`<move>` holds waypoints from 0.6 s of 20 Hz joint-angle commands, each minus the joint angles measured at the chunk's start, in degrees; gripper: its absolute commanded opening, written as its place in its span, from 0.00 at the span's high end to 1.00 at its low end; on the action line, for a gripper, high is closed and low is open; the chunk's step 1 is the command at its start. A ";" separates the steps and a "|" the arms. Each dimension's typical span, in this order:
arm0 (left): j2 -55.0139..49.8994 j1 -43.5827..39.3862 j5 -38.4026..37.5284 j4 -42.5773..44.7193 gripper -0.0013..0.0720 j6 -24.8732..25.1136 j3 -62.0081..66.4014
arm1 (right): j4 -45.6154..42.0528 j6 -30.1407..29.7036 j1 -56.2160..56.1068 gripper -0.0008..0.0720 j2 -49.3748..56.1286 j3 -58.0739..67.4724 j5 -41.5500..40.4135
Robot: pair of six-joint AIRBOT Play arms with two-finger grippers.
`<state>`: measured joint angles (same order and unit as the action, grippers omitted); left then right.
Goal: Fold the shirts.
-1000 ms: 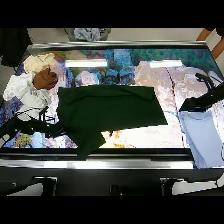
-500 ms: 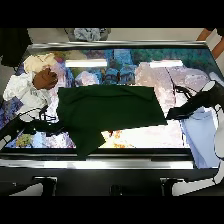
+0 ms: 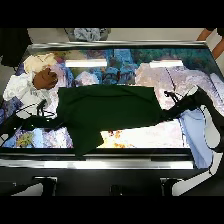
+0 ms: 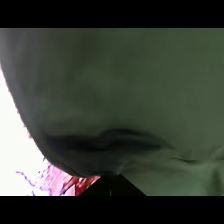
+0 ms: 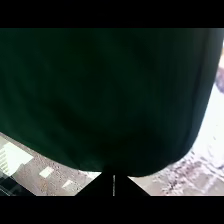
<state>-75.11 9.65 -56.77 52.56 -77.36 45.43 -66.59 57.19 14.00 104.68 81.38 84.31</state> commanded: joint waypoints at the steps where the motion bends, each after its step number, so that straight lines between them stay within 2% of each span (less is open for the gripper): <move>1: 0.07 0.07 -2.64 1.75 0.95 1.49 4.46 | 0.39 0.83 -1.03 0.92 -0.94 1.07 -3.26; 4: 2.19 0.39 -10.23 8.46 0.95 1.53 17.00 | 0.37 -4.20 -1.03 0.93 -8.39 6.21 -2.75; 6: 6.12 0.50 -13.22 11.30 0.95 0.68 30.05 | 0.44 -5.88 -1.03 0.93 -16.46 12.44 -2.80; 9: 12.79 0.52 -13.77 12.72 0.95 -2.40 55.25 | -0.81 -6.91 -1.03 0.92 -31.21 25.22 -4.87; 12: 17.55 0.50 -13.81 15.61 0.95 -6.93 77.07 | -5.73 -6.86 -1.03 0.92 -45.94 35.56 -8.55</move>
<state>-62.04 10.11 -69.47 64.60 -80.31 103.20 -68.03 51.11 12.95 71.33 107.72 79.35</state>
